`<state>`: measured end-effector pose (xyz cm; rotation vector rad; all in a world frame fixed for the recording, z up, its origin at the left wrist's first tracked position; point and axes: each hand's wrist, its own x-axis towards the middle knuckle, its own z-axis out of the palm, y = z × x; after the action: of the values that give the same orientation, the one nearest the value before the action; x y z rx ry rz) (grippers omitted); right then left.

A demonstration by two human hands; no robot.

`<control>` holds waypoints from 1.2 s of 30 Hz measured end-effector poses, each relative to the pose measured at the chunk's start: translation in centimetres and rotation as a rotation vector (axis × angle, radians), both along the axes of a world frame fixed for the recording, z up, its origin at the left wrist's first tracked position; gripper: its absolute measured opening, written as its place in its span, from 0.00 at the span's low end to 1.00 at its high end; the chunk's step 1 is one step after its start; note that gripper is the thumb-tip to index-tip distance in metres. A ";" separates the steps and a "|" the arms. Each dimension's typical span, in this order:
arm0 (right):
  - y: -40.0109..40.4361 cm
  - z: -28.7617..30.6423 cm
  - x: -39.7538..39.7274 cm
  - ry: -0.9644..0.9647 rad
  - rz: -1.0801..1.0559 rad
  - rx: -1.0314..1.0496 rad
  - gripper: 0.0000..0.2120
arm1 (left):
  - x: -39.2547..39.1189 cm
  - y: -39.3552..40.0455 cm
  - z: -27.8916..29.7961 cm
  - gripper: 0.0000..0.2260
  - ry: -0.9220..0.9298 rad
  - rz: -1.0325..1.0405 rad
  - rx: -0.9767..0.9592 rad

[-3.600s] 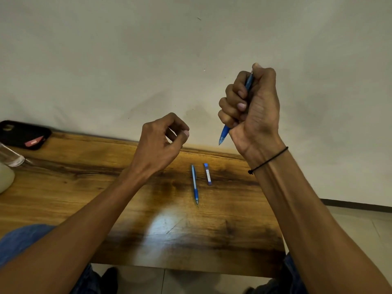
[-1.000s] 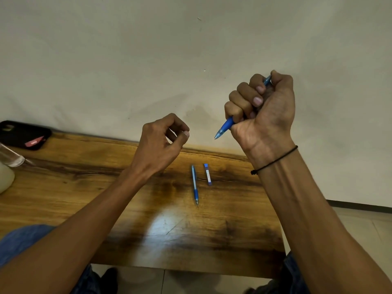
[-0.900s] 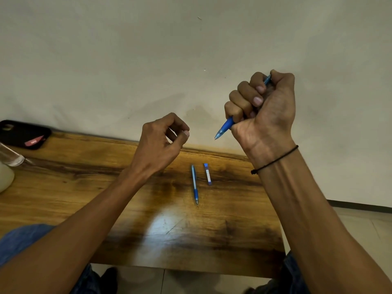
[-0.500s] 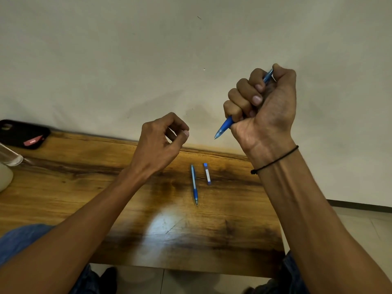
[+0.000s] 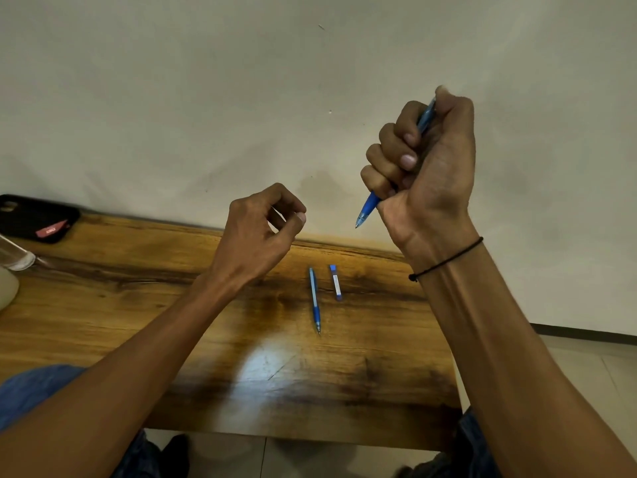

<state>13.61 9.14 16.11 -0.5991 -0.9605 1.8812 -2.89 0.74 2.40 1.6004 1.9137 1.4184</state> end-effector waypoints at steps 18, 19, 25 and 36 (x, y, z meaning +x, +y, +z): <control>-0.1 -0.1 -0.4 -0.181 -0.023 0.094 0.25 | 0.2 -0.1 0.4 0.01 -0.019 0.002 -0.004; -0.1 -0.1 -0.4 -0.176 -0.020 0.092 0.25 | 0.2 -0.1 0.4 0.01 -0.016 0.002 -0.004; 0.0 -0.2 -0.4 -0.175 -0.024 0.106 0.25 | 0.2 -0.1 0.3 0.01 -0.018 0.002 -0.001; 0.1 -0.3 -0.4 -0.163 -0.024 0.080 0.24 | 0.2 -0.1 0.3 0.02 -0.011 -0.001 -0.008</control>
<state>13.25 9.27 15.76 -0.7211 -1.1229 1.7845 -2.69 0.67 2.73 1.5861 1.9099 1.4140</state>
